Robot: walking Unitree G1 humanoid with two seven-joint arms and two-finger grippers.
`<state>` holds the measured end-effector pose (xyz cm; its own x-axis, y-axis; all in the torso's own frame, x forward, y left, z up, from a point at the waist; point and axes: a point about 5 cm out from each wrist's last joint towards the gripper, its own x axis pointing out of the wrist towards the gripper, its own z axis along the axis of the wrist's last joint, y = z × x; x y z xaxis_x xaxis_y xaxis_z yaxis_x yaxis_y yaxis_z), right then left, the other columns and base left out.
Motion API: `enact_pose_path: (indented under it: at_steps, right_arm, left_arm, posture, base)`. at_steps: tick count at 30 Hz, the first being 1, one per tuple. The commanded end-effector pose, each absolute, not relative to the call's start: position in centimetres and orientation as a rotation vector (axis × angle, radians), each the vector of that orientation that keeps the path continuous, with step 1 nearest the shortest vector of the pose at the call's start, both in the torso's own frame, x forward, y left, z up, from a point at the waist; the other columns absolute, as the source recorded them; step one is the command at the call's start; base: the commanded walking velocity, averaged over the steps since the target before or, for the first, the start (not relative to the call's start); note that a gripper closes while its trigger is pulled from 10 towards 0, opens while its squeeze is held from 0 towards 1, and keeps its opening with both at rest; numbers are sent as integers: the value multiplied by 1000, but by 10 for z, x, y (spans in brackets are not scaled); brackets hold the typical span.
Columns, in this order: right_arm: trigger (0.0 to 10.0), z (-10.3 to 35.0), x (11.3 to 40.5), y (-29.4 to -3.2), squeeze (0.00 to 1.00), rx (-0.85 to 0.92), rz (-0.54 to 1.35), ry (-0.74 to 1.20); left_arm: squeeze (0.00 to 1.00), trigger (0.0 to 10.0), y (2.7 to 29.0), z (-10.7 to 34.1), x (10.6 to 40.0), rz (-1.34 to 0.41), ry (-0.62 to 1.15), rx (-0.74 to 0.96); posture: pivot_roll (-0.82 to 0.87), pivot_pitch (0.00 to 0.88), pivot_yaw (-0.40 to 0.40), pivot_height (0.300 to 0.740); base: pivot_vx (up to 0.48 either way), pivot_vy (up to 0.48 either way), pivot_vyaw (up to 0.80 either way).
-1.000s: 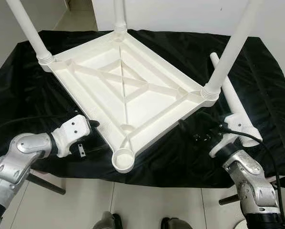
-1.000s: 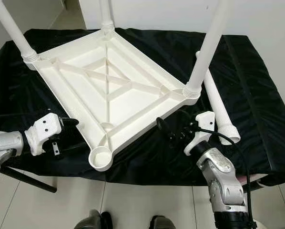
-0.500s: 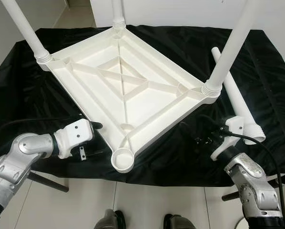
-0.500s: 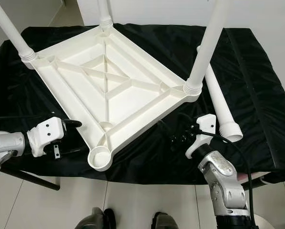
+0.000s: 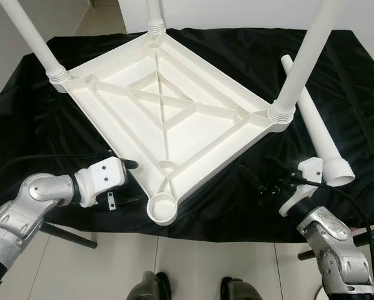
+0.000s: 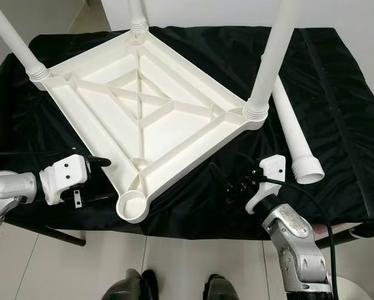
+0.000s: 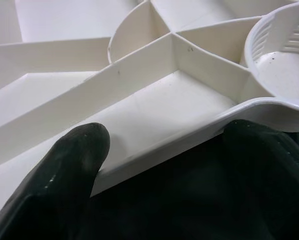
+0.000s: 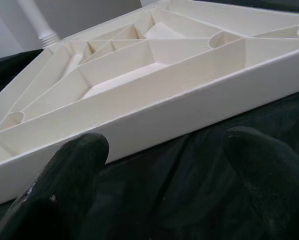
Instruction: Building children table
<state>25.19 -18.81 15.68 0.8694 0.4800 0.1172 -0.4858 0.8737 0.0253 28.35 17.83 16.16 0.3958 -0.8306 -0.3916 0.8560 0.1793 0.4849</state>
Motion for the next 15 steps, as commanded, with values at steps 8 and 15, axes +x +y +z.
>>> enact_pose_path:
  at_steps: [8,15]
  right_arm:
    - [10000,152,244,-187,0,63,500,-81]
    - [10000,151,243,-187,0,60,502,-71]
  left_arm:
    - [0,0,173,149,255,-1718,237,640]
    - [0,0,170,158,245,-1781,281,501]
  posture:
    - [-169,239,147,740]
    - [-166,227,139,740]
  base:
    - [0,0,0]
    - [0,0,0]
